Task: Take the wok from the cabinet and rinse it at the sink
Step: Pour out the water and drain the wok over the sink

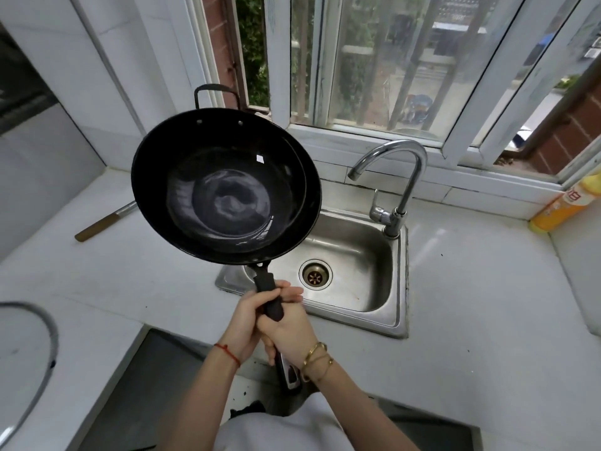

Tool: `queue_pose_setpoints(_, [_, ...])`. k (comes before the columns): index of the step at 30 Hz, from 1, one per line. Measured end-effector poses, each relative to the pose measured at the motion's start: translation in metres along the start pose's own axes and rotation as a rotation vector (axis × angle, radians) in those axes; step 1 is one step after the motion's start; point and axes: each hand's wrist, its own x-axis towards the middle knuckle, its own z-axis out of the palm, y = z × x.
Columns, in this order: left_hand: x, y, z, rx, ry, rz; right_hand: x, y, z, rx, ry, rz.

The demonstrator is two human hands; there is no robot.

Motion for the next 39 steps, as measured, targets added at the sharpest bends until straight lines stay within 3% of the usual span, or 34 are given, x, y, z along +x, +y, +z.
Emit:
queue_pose_setpoints(10, [-0.010, 0.014, 0.014, 0.022, 0.012, 0.112, -0.010, -0.025, -0.005, -0.122, 0.033, -0.106])
queue_pose_setpoints(18, [-0.017, 0.021, 0.021, -0.021, -0.065, 0.090, -0.021, -0.034, 0.000, -0.106, 0.118, -0.163])
queue_pose_setpoints(24, [-0.018, 0.038, 0.020, 0.058, -0.200, 0.059, -0.030, -0.044, 0.012, -0.079, 0.274, -0.202])
queue_pose_setpoints(30, [-0.022, 0.051, 0.032, 0.164, -0.441, 0.012, -0.047, -0.053, 0.015, -0.069, 0.485, -0.245])
queue_pose_setpoints(39, [-0.045, 0.025, 0.066, 0.288, -0.747, -0.190, -0.097, -0.040, 0.022, 0.011, 0.917, -0.049])
